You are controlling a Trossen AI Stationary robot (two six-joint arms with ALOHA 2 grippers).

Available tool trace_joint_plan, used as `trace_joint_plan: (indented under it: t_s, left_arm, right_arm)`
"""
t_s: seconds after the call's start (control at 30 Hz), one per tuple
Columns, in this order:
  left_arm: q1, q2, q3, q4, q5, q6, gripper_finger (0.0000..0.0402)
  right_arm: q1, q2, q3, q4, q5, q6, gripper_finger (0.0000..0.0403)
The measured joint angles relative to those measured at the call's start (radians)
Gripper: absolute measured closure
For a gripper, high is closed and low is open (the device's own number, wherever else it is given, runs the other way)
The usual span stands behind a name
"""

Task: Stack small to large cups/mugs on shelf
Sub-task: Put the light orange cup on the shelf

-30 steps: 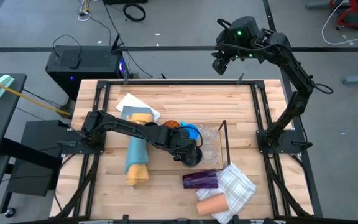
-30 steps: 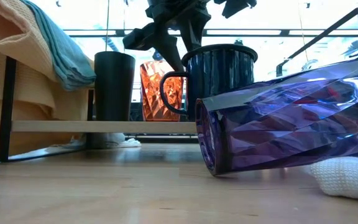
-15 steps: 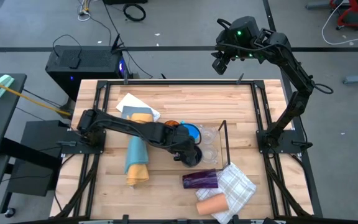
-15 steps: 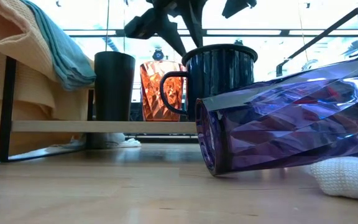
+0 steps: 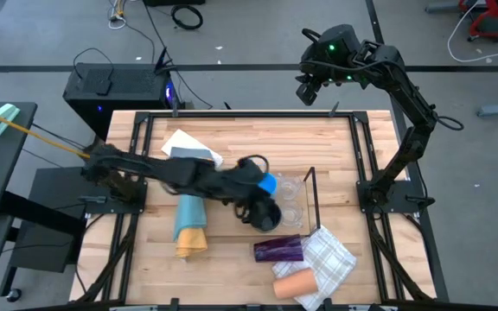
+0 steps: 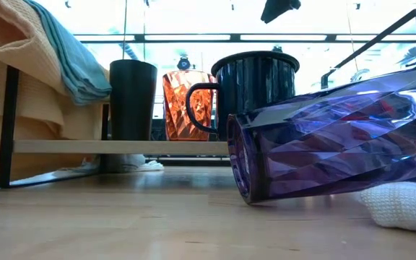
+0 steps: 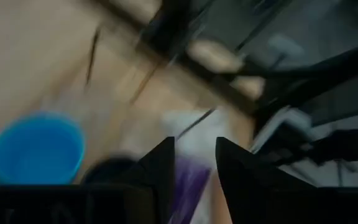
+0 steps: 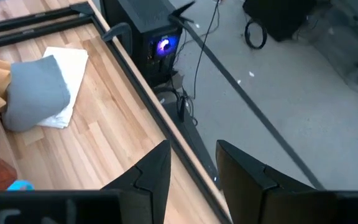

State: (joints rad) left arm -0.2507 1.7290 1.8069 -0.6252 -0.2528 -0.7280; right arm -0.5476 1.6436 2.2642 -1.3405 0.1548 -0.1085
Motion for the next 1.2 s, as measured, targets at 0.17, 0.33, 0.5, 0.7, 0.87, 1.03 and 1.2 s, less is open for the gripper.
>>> trace_joint_plan:
  t_s: [0.17,0.33,0.5,0.7,0.87,1.03,1.2]
  left_arm:
    - [-0.101,-0.124,0.001,0.108,-0.270,0.260,0.0292]
    - [-0.228,-0.222,0.001,0.120,-0.561,0.526,0.0309]
    - [-0.246,-0.311,0.001,0.099,-0.468,0.696,0.0327]
    - [-0.084,-0.403,0.001,0.049,-0.076,0.814,0.0347]
    - [0.113,-0.481,-0.064,0.061,0.249,0.850,0.0360]
    - [0.303,-0.578,-0.314,0.357,0.577,0.781,0.0370]
    - [0.350,-0.674,-0.561,0.506,0.674,0.708,0.0376]
  right_arm:
    - [0.002,0.000,0.000,-0.071,0.000,0.047,0.0268]
    - [0.035,0.000,0.000,-0.084,0.000,0.130,0.0268]
    - [0.093,0.000,0.000,-0.053,0.004,0.253,0.0268]
    - [0.177,0.000,0.000,-0.020,0.093,0.393,0.0268]
    - [0.273,0.000,0.000,-0.020,0.188,0.500,0.0268]
    - [0.379,0.000,0.000,-0.020,0.301,0.606,0.0268]
    - [0.511,0.000,0.000,-0.021,0.372,0.727,0.0268]
